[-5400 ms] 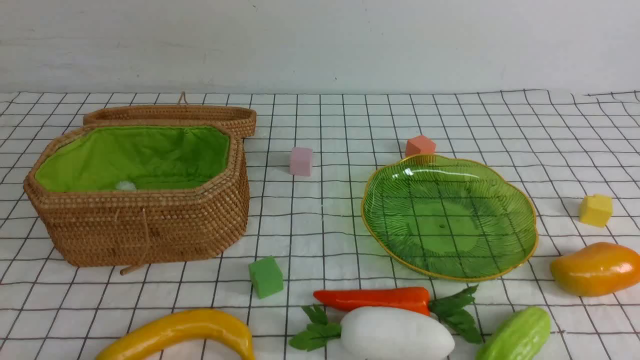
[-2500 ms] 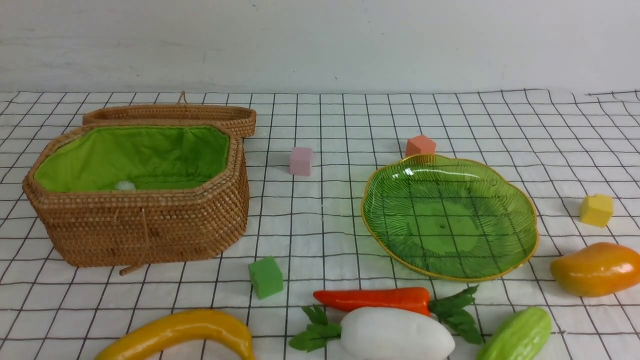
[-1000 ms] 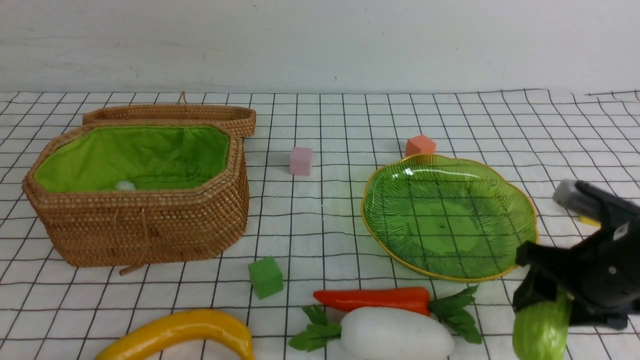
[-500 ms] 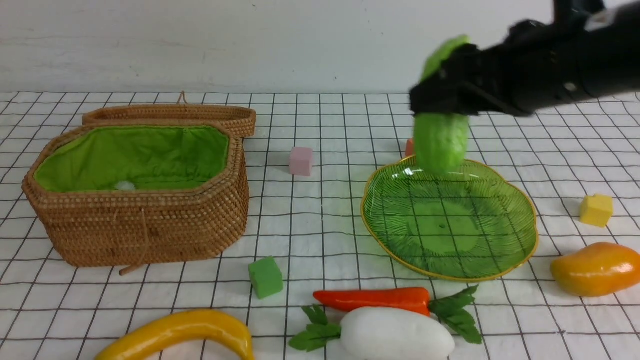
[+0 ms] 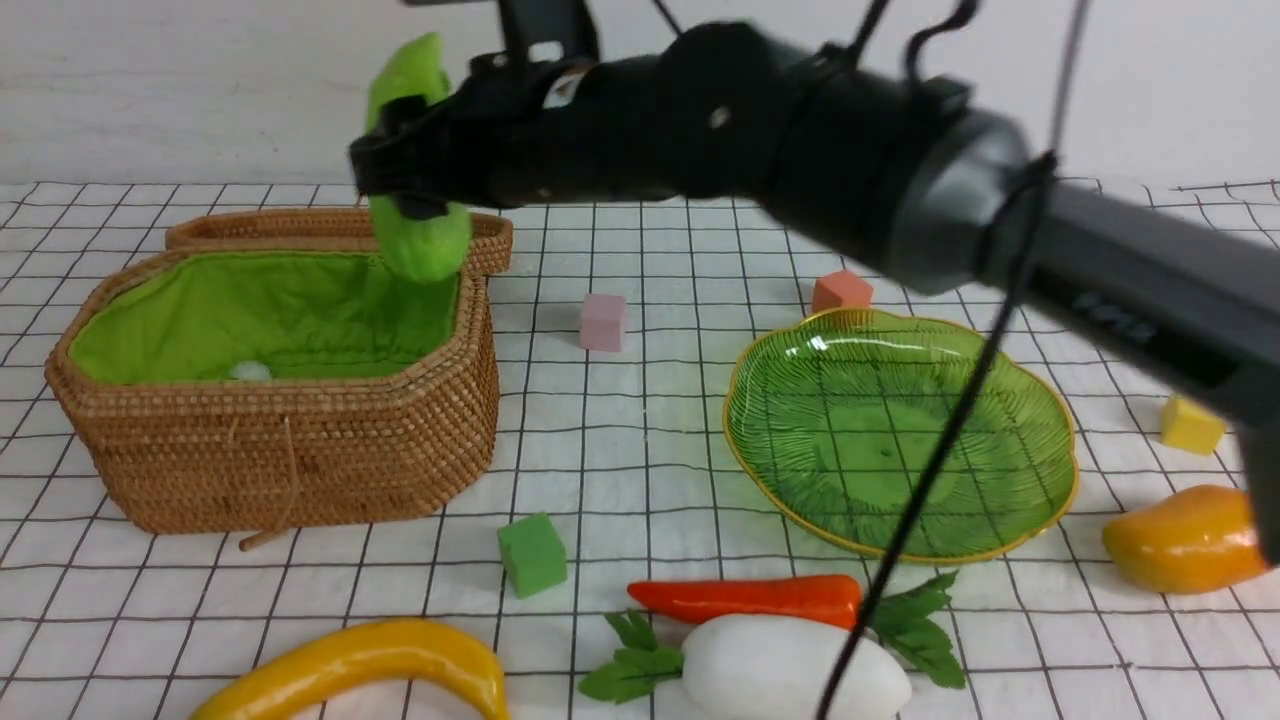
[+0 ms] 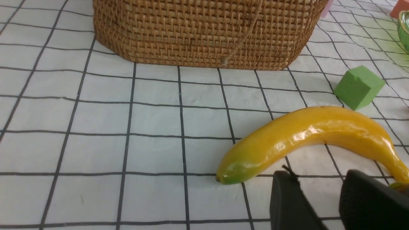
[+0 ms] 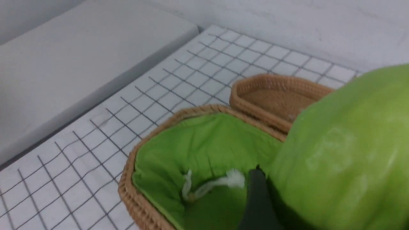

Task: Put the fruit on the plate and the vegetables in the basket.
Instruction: Take a chayote with your right arm and place it on the basket on the left, then take a daikon with your right arm and place it on the basket on the left.

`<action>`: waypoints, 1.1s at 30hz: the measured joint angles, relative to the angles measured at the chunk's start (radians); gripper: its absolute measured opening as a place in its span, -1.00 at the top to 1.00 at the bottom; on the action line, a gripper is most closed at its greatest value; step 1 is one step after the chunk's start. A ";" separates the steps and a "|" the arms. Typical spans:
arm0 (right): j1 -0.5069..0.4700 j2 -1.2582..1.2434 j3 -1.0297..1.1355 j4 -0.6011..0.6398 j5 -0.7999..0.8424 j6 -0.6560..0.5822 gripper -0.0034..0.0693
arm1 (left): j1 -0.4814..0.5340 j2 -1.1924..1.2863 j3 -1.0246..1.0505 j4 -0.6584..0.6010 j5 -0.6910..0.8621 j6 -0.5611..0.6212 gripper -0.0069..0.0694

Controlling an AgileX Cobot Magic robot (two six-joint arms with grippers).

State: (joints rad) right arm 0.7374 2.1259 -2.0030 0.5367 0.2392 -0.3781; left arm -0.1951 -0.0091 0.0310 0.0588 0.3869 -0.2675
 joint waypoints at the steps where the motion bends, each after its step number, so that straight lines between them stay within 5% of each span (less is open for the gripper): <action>1: 0.012 0.021 -0.011 0.004 -0.027 -0.014 -0.36 | 0.000 0.000 0.000 0.000 0.000 0.000 0.19; 5: 0.058 0.095 -0.034 0.011 -0.159 -0.088 -0.36 | 0.000 0.000 0.000 0.000 0.000 0.000 0.19; 17: 0.065 0.141 -0.039 0.018 -0.123 -0.152 -0.38 | 0.000 0.000 0.000 0.000 0.000 0.000 0.19; 22: 0.062 0.141 -0.046 0.018 -0.085 -0.152 -0.82 | 0.000 0.000 0.000 0.000 0.000 0.000 0.19; 26: 0.036 0.140 -0.087 0.018 0.056 -0.153 -0.96 | 0.000 0.000 0.000 0.000 0.000 0.000 0.19; 33: -0.040 0.021 -0.156 -0.070 0.528 -0.174 -0.80 | 0.000 0.000 0.000 0.000 0.000 0.000 0.19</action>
State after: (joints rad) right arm 0.6976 2.1468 -2.1591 0.4662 0.7668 -0.5525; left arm -0.1951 -0.0091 0.0310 0.0588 0.3869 -0.2675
